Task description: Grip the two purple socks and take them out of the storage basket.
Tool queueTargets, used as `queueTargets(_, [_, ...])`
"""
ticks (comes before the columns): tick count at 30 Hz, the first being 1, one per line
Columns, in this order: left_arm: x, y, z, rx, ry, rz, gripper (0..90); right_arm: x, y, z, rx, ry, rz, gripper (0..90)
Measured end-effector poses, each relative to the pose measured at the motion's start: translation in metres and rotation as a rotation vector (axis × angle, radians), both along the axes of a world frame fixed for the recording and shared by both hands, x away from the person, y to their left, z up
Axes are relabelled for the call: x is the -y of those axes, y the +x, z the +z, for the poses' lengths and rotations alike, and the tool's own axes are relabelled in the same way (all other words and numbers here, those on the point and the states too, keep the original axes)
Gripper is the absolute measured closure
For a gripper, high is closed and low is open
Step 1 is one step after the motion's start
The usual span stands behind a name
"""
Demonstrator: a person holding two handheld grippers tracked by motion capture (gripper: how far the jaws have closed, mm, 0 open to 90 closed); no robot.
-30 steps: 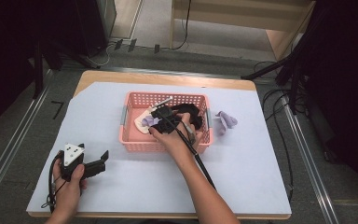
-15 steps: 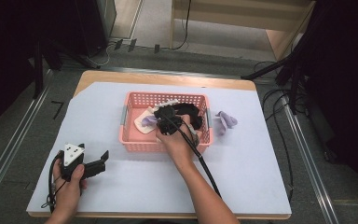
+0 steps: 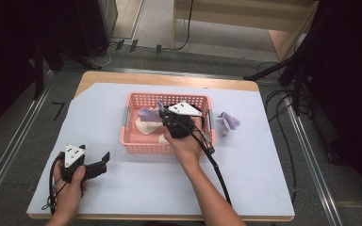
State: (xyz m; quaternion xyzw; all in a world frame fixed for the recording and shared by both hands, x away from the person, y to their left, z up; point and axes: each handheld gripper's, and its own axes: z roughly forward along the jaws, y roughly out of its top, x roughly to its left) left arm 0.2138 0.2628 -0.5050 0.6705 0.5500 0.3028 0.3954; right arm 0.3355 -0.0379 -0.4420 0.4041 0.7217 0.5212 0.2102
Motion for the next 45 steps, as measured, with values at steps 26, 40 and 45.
queueTargets(26, [-0.001, -0.001, 0.001, -0.002, -0.003, -0.001, 9.1, 0.062, -0.001, 0.029, 0.340, 0.130, -0.155, 86.9])
queueTargets(40, [-0.001, -0.002, 0.001, 0.005, -0.007, -0.001, 9.1, 0.145, 0.005, 0.028, 0.349, 0.132, -0.342, 86.9])
queueTargets(45, [-0.001, -0.001, 0.000, 0.006, -0.007, 0.000, 9.1, 0.163, 0.004, 0.020, 0.348, 0.105, -0.385, 86.9])
